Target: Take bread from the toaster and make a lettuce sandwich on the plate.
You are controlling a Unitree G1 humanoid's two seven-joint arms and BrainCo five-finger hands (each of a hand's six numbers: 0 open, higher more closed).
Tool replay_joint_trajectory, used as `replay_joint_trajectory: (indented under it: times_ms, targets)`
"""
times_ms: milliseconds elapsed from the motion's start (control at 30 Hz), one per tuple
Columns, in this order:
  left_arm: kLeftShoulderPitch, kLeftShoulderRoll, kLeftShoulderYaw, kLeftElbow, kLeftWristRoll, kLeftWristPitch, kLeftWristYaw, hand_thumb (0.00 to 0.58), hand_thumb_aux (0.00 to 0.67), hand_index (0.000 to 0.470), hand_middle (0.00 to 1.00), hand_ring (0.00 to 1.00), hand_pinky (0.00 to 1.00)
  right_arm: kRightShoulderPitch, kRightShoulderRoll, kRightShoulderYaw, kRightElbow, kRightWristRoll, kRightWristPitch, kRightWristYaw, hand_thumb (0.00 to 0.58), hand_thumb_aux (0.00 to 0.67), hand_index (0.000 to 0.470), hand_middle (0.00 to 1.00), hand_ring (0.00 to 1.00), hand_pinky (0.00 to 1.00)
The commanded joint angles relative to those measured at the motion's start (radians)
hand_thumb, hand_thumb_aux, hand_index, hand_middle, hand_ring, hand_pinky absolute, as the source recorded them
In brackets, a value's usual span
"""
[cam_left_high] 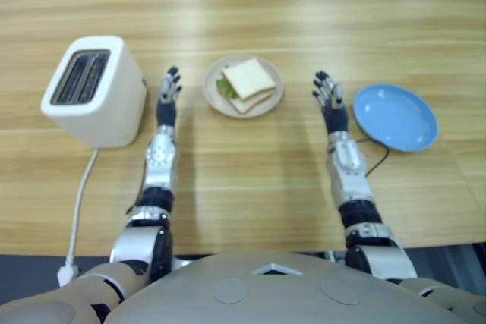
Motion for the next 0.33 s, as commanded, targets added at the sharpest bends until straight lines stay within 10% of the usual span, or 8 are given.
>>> replay_joint_trajectory:
  times_ms: [33,333]
  targets:
    - [-0.004,0.003,0.003,0.024,0.012,-0.005,0.005,0.0,0.0,0.0,0.0,0.0,0.0,-0.002,0.002,-0.013,0.013,-0.006,-0.003,0.001,0.0,0.0,0.0,0.0,0.0,0.0]
    - [-0.005,0.008,0.001,0.022,0.025,-0.013,0.016,0.0,0.0,0.0,0.0,0.0,0.0,-0.004,0.009,-0.008,0.015,-0.013,-0.005,0.007,0.0,0.0,0.0,0.0,0.0,0.0]
